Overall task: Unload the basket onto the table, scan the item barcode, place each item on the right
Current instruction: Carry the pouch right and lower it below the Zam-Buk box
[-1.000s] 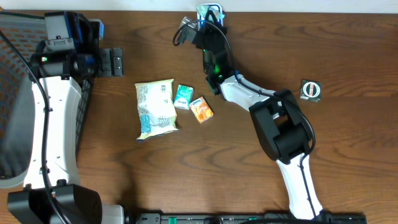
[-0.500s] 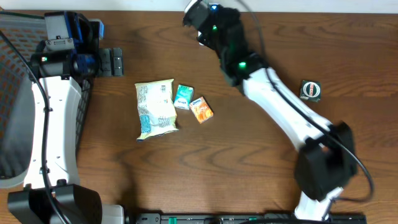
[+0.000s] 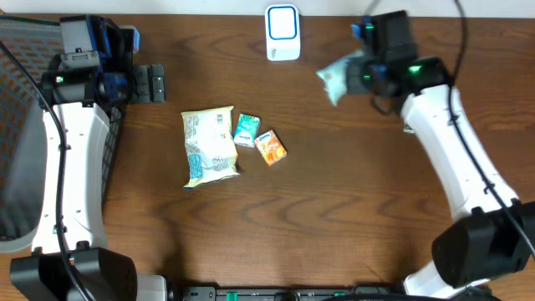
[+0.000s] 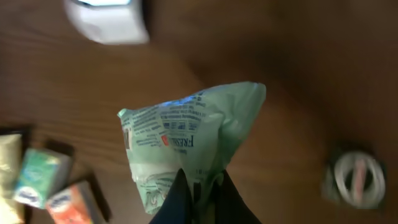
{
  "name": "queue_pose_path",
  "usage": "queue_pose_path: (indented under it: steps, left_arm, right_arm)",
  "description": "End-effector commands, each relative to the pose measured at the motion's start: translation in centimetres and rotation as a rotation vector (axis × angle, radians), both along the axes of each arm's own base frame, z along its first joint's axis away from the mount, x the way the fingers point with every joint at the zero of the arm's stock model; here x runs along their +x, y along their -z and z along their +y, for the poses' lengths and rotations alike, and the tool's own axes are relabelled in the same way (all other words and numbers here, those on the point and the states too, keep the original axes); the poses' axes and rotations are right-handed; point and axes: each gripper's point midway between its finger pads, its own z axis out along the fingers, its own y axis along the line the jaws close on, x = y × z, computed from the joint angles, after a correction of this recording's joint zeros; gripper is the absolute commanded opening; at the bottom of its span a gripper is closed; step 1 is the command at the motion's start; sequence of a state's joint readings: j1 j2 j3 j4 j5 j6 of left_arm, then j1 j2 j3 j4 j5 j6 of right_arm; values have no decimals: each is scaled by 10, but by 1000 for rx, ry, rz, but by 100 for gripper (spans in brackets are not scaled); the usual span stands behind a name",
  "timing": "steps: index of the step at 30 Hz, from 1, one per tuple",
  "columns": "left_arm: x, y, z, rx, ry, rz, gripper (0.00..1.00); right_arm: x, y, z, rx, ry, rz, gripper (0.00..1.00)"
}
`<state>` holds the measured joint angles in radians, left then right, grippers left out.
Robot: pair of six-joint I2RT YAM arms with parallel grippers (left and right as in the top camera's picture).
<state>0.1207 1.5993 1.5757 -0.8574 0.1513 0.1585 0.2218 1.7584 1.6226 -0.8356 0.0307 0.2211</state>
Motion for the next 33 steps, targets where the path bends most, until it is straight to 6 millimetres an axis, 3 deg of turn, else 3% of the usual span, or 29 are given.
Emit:
queue_pose_path:
  steps: [1, 5, 14, 16, 17, 20, 22, 24, 27, 33]
  left_arm:
    - [2, -4, 0, 13, 9, -9, 98]
    - [1, -4, 0, 13, 9, -8, 97]
    - [1, -4, 0, 13, 9, -8, 97]
    - [1, -4, 0, 13, 9, -8, 98]
    - [1, -4, 0, 13, 9, -8, 98]
    - [1, -4, 0, 13, 9, -8, 98]
    - [1, -4, 0, 13, 9, -8, 98]
    - [1, -4, 1, 13, 9, -8, 98]
    - [1, -4, 0, 13, 9, -8, 97]
    - [1, -4, 0, 13, 9, -8, 98]
  right_arm:
    - [-3, 30, -33, 82, 161, 123, 1]
    - [-7, 61, -80, 80, 283, 227, 1]
    - [-28, 96, -161, 58, 489, 360, 1]
    - [-37, 101, -175, 38, 523, 390, 7]
    - [-40, 102, -179, 35, 528, 403, 17]
    - [-44, 101, -175, 52, 443, 421, 32]
    - [-44, 97, -165, 78, 349, 420, 49]
    - [-43, 89, -155, 109, 296, 418, 58]
    - [-36, 69, -135, 190, 209, 389, 60]
    - [-15, 30, -59, 361, -38, 296, 57]
